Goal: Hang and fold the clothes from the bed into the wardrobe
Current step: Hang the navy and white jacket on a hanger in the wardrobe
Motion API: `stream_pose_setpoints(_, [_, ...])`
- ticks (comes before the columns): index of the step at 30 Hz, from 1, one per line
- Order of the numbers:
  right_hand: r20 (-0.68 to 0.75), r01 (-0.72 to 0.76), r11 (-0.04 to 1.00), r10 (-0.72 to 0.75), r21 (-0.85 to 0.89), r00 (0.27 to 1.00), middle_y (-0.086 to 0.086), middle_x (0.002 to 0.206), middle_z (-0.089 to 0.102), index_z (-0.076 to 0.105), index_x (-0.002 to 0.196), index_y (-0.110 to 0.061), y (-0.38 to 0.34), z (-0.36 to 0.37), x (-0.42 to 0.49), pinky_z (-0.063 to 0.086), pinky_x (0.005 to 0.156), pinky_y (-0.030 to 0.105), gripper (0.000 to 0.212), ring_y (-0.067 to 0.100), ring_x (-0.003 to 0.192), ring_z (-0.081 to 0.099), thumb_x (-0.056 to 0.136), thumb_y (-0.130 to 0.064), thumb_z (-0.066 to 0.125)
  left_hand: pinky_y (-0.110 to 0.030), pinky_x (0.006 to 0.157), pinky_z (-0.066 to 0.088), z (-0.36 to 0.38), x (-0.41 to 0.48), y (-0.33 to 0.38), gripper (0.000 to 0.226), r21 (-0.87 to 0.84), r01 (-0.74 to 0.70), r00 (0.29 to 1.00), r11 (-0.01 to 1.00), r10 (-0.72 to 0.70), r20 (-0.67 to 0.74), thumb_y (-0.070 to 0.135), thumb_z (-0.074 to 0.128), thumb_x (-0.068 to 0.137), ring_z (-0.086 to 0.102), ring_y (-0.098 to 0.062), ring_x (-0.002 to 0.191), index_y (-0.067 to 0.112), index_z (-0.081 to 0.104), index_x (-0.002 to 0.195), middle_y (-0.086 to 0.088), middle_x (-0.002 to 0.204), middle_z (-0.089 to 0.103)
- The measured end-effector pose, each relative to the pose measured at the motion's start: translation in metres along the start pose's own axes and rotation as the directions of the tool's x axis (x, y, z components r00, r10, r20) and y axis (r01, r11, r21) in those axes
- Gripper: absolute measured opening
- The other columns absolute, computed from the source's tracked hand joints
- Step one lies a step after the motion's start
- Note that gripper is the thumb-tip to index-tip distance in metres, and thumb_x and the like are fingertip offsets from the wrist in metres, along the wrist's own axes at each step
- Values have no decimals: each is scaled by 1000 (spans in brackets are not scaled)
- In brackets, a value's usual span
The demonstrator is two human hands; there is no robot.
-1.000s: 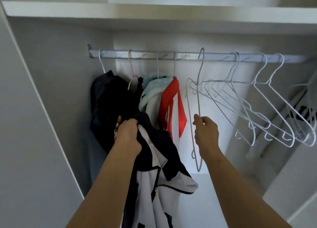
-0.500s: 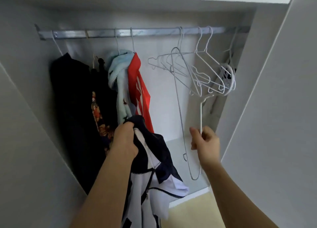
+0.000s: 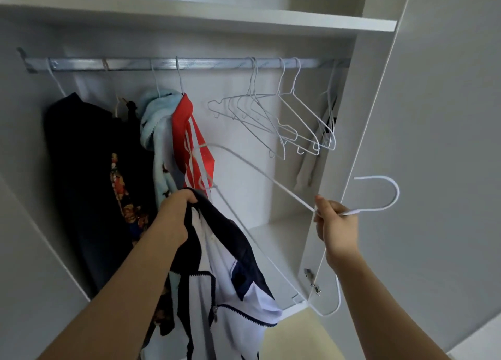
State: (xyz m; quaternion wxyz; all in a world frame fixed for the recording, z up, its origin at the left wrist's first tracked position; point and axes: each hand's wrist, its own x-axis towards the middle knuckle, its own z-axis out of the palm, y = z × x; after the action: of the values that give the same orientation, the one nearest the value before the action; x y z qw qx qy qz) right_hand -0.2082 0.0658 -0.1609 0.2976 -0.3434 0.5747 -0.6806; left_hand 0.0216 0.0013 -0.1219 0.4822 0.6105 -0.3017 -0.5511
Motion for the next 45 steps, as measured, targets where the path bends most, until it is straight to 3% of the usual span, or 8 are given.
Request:
stream_pose_setpoints(11, [112, -25, 945, 64, -325, 992, -10, 31, 26, 34, 47, -12, -1, -19, 7, 22, 47, 25, 48, 9, 38, 25, 88, -17, 60, -29, 60, 38, 2, 3, 12, 17, 101, -83, 989, 991, 94, -114, 12, 46, 93, 45, -21, 62, 5, 57, 103, -9, 71, 47])
stream_pose_setpoints(15, [103, -31, 934, 72, -356, 992, -10, 32, 27, 33, 49, -12, -5, -21, 10, 22, 46, 25, 47, 14, 44, 24, 88, -15, 59, -34, 73, 46, 2, -8, 0, 12, 525, -394, 872, 754, 487, -45, 18, 44, 91, 53, -23, 79, 20, 51, 101, -3, 81, 52])
stream_pose_setpoints(19, [180, 39, 904, 43, -425, 983, 6, 51, 35, 41, 58, -3, -10, -15, 3, 23, 39, 17, 38, 18, 50, 28, 89, -17, 59, -29, 66, 41, 17, -25, -8, 8, 730, -477, 811, 489, 564, 152, 19, 46, 92, 54, -24, 81, 20, 50, 99, -5, 86, 55])
stream_pose_setpoints(28, [236, -72, 961, 137, -267, 962, 8, 54, 45, 51, 61, -3, -12, 21, -29, 34, 53, 25, 37, 17, 52, 38, 89, -27, 59, -27, 73, 45, 61, -78, -37, 7, 450, -581, 811, 678, 437, 389, 16, 53, 89, 57, -21, 83, 13, 57, 94, -7, 85, 62])
stream_pose_setpoints(31, [250, -129, 986, 151, -102, 956, 5, 47, 38, 44, 52, -8, -12, 28, -33, 28, 52, 28, 47, 18, 49, 32, 89, -32, 59, -29, 75, 47, 60, -85, -34, 12, 540, -689, 724, 484, 486, 489, 28, 53, 91, 57, -19, 83, 17, 58, 91, 3, 80, 59])
stream_pose_setpoints(34, [230, -135, 990, 141, -44, 963, -2, 37, 33, 40, 48, -10, -18, 29, -27, 27, 46, 25, 50, 13, 38, 29, 93, -27, 55, -36, 80, 43, 46, -73, -26, 26, 772, -615, 408, -164, 771, 489, 42, 52, 80, 56, -21, 89, 21, 65, 87, 3, 88, 60])
stream_pose_setpoints(36, [225, -108, 992, 120, -67, 967, -3, 35, 34, 40, 47, -9, -23, 29, -24, 30, 49, 26, 51, 15, 40, 32, 93, -25, 54, -40, 88, 40, 36, -65, -24, 42, 743, -590, 336, -317, 740, 582, 53, 43, 76, 58, -23, 95, 21, 67, 87, 2, 94, 63])
stream_pose_setpoints(45, [233, 110, 991, -91, -71, 968, 5, 48, 49, 53, 64, 7, -39, 25, -23, 42, 58, 28, 41, 13, 47, 46, 87, -26, 63, -18, 34, 35, 31, -61, -24, 36, 670, -631, 253, -392, 713, 655, 50, 43, 78, 46, -9, 34, 20, 63, 76, 8, 44, 50])
